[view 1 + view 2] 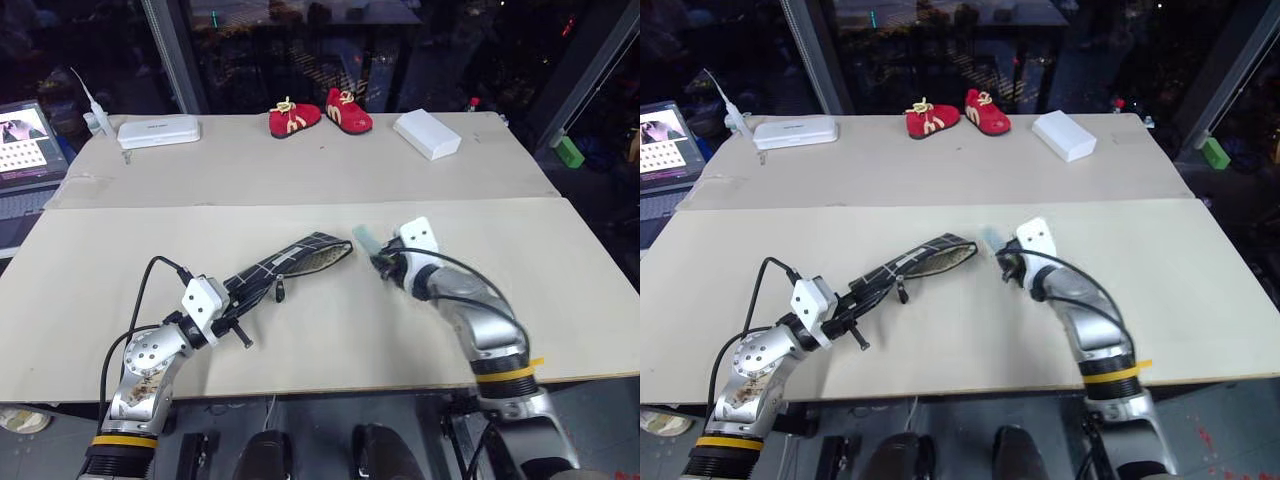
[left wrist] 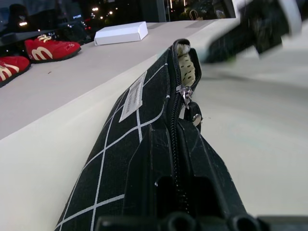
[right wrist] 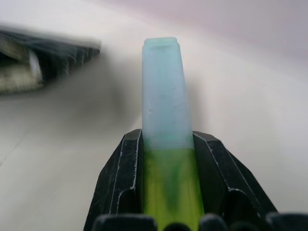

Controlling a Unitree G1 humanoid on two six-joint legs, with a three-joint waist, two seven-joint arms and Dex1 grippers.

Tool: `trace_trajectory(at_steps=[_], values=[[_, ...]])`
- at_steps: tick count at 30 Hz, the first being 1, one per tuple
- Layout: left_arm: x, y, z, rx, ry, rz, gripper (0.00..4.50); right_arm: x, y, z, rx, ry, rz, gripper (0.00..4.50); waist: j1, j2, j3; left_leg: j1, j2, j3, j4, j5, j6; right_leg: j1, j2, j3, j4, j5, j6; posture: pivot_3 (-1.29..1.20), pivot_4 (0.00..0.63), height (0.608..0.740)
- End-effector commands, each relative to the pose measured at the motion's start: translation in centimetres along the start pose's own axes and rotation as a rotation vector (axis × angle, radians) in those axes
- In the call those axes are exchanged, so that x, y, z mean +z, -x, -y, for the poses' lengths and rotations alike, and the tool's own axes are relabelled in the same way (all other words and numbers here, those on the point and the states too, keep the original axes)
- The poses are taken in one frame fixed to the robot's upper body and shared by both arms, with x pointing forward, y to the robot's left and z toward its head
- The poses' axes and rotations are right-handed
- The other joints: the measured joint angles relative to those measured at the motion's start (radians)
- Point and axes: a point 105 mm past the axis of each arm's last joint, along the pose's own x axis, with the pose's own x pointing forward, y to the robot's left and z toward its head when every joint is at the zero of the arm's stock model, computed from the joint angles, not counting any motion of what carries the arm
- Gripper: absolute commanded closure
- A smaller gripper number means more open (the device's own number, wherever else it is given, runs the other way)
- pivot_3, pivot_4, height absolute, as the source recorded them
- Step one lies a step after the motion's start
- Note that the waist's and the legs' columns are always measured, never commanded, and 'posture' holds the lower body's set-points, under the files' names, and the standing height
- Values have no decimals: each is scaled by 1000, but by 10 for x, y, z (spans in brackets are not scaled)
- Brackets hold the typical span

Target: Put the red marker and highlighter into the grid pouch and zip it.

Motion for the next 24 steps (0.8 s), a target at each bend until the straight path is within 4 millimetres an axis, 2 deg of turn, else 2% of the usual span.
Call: trace_trajectory(at_steps=[1,4,7,19,24], values=[[10,-2,-3,1,-26,37,4500,42,21,-16,243,240,181,3432,0,0,0,0,0,0,0,0,0,0,0,0,-1,0,0,0,150,740],[11,-4,-3,-7,-26,39,4500,33,38,-27,434,402,121,3432,2,0,0,0,0,0,-1,0,0,1,1,-1,-2,0,0,0,150,740],[11,-5,-4,-8,-25,41,4500,25,43,-27,504,481,61,3432,3,0,0,1,0,0,-1,0,0,3,0,-1,-4,0,0,0,150,740],[11,-7,2,-36,-21,41,4500,23,13,-39,522,599,64,3432,5,-1,0,1,1,2,0,0,1,4,0,0,-6,1,0,0,150,740],[11,-7,3,-57,-25,34,4500,26,-3,-54,581,690,70,3432,2,0,0,1,1,2,0,0,1,4,0,0,-6,1,0,0,150,740]])
